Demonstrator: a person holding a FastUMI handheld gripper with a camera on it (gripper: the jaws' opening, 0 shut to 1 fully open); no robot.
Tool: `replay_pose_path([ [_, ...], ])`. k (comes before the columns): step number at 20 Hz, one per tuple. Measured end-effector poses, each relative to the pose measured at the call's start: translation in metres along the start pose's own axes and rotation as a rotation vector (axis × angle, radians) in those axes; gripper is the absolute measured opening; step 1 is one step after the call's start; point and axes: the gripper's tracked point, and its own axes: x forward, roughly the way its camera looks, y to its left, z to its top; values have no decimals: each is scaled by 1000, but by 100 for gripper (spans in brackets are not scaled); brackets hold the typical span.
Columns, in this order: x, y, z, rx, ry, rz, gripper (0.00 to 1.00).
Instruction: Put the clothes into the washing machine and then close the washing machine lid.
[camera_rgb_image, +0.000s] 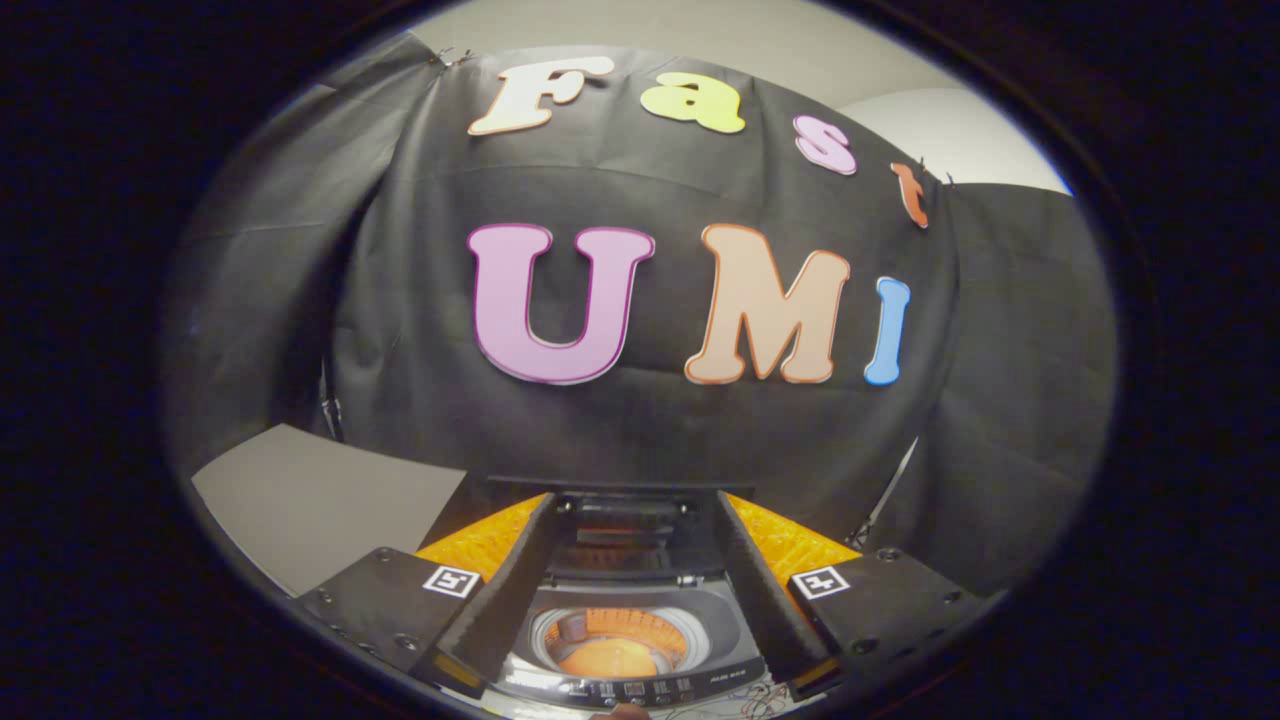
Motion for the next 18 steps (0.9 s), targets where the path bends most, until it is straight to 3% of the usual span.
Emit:
replay_pose_path([
  [9,115,-5,6,58,-14,1,97],
  [18,224,9,-52,77,103,39,98],
])
